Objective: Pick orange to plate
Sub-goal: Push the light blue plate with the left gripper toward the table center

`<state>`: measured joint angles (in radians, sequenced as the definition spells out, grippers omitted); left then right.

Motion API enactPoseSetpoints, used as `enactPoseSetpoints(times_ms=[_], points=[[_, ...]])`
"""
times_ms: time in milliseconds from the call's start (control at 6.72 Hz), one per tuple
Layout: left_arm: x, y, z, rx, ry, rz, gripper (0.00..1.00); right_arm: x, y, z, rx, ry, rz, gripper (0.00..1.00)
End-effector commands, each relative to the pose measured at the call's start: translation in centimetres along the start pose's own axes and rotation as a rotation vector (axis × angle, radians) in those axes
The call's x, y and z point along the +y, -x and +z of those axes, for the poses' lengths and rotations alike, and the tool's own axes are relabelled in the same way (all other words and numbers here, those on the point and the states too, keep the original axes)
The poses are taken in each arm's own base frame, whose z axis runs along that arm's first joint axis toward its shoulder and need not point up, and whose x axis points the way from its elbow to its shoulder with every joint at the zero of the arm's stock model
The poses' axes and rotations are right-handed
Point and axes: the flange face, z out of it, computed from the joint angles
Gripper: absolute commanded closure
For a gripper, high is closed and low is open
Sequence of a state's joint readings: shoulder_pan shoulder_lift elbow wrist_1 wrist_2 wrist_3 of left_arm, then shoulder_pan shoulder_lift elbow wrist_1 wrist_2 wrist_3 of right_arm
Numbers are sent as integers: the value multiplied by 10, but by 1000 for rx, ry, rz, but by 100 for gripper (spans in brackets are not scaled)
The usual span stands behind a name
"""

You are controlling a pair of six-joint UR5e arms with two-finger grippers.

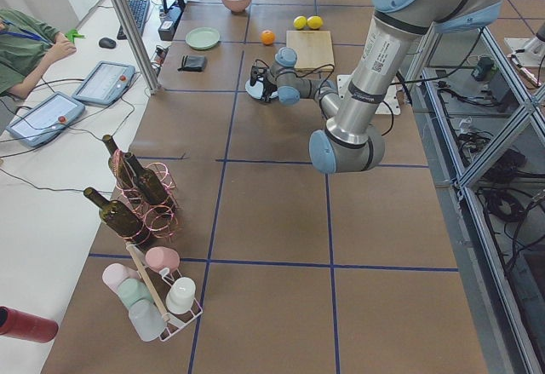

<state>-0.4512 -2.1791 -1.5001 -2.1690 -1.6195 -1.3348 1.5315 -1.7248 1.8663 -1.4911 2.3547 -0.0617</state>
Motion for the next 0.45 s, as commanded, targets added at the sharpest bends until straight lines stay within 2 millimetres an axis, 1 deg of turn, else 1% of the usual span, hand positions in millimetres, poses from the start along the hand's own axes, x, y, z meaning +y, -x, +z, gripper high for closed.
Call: enactPoseSetpoints(times_ms=[0, 149, 298], points=[[-4, 2, -8, 0, 1, 73, 0, -7, 6, -6, 3, -54, -34, 0], [-23, 3, -29, -25, -9, 160, 0, -9, 9, -9, 0, -70, 15, 0], [-55, 29, -69, -63, 48, 229, 0, -10, 10, -10, -2, -83, 10, 0]])
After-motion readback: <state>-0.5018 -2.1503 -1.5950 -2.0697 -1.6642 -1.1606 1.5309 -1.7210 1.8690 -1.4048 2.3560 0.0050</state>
